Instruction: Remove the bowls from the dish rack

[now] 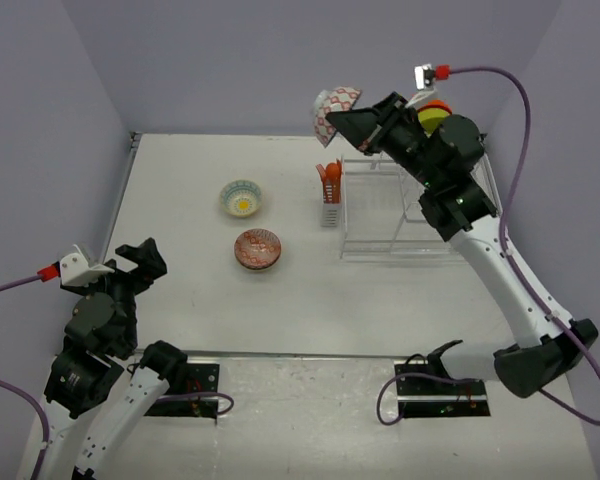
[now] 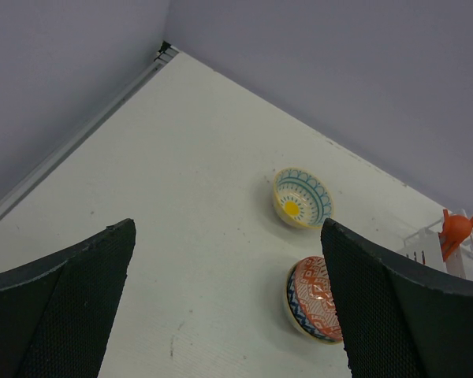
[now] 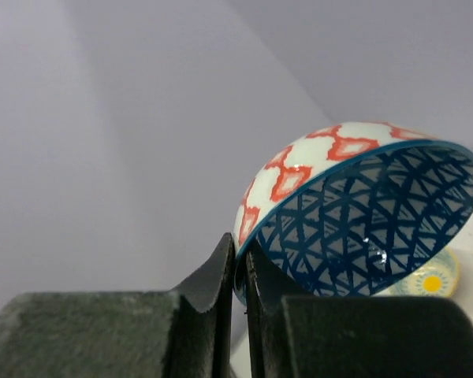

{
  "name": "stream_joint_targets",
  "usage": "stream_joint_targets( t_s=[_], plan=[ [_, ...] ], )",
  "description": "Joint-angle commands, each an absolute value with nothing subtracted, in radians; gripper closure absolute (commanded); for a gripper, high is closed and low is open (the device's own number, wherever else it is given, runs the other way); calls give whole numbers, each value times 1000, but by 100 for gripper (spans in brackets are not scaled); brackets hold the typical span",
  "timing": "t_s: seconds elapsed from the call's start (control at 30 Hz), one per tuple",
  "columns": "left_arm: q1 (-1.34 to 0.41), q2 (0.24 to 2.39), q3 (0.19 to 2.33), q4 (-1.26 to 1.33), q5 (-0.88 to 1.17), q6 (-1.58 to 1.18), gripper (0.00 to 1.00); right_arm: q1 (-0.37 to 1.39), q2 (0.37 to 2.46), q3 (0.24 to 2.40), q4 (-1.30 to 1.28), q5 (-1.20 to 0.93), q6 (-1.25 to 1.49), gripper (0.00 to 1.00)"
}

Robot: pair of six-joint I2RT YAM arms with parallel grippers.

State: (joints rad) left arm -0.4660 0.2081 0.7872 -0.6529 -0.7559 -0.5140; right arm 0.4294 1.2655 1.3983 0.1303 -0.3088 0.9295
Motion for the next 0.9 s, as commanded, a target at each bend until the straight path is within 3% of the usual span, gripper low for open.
stream_joint_targets(
  t_s=[0.0,0.13,0.33,0.5,0.87],
  plan=[
    [-468,218,798,-630,-781,-523,0,533,1438,1628,-99,-344,511,100],
    [-468,224,796,-634,-787,-525,0,730,1630,1874,-371,-177,237,100],
    [-468,221,798,-632,-790,-526,0,864,1932,2205,-595,49,-38,100],
    [-468,221,798,-634,-788,-525,0,929,2085,2256,-626,156,-195,100],
    [-468,198,796,-630,-788,-525,0,940,2358,2390,-562,140,-382,100]
  ],
)
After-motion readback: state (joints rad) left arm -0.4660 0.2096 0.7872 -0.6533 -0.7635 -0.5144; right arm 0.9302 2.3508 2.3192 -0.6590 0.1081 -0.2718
